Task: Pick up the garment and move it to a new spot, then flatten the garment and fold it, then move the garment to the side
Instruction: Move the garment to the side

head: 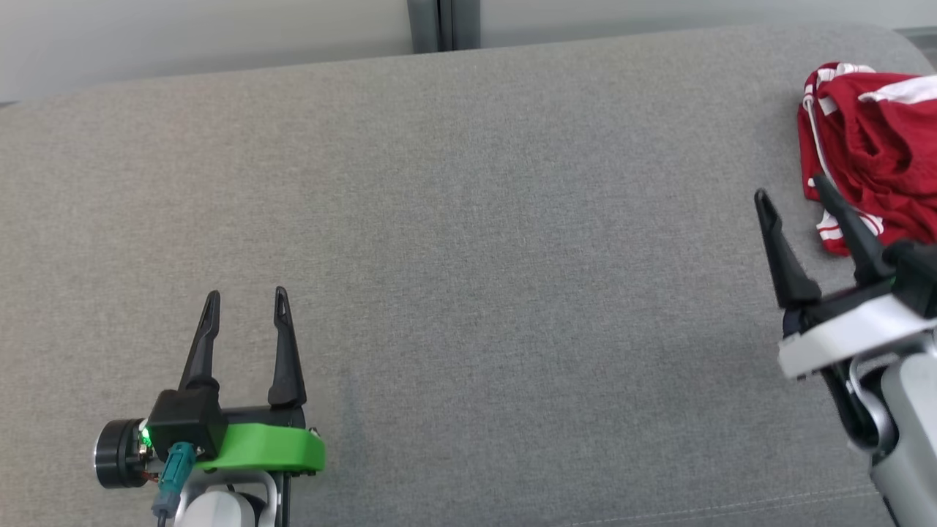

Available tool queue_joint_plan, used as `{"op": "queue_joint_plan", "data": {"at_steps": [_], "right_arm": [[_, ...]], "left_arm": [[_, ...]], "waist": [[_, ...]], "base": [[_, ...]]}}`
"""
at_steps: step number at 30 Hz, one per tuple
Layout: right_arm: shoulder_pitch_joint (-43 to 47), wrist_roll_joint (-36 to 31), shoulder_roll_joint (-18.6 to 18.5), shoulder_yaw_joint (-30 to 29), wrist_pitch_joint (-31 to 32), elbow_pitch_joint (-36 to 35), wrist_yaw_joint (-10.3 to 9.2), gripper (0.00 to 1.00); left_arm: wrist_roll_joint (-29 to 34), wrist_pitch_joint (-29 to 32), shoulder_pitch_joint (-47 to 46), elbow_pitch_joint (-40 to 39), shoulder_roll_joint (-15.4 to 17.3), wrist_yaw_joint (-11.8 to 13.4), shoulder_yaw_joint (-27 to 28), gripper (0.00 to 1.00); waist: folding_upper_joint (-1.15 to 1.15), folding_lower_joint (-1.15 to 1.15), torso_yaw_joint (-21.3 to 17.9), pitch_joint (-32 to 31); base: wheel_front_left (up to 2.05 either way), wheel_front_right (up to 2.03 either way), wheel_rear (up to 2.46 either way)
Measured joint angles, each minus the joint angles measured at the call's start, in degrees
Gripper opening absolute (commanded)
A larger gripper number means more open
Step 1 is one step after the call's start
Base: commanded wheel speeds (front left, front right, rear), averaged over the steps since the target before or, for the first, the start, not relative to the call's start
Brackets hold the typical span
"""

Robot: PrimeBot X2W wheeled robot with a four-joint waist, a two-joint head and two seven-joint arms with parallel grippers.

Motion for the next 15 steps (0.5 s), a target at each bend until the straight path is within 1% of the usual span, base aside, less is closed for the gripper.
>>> {"op": "queue_joint_plan", "data": {"at_steps": [5,9,15], "right_arm": [[7.29,-0.83,3.86,-3.90,0.00,-3.12,-0.01,1.00],[12.28,-2.72,6.90,-5.76,0.00,-5.77,-0.01,1.00],[17.74,-3.79,11.03,-7.62,0.00,-7.22,-0.01,1.00]], "left_arm": [[-0.23,0.00,1.12,0.99,-0.01,-0.77,0.42,1.00],[-0.55,-0.01,1.88,1.79,-0.02,-1.25,0.77,1.00],[-0.79,0.00,3.27,2.72,-0.04,-1.94,1.07,1.00]], "waist": [[0.00,0.00,0.93,-2.31],[0.00,0.00,1.67,-3.96],[0.00,0.00,2.54,-6.50]], "base": [[0.00,0.00,0.00],[0.00,0.00,0.00],[0.00,0.00,0.00]]}}
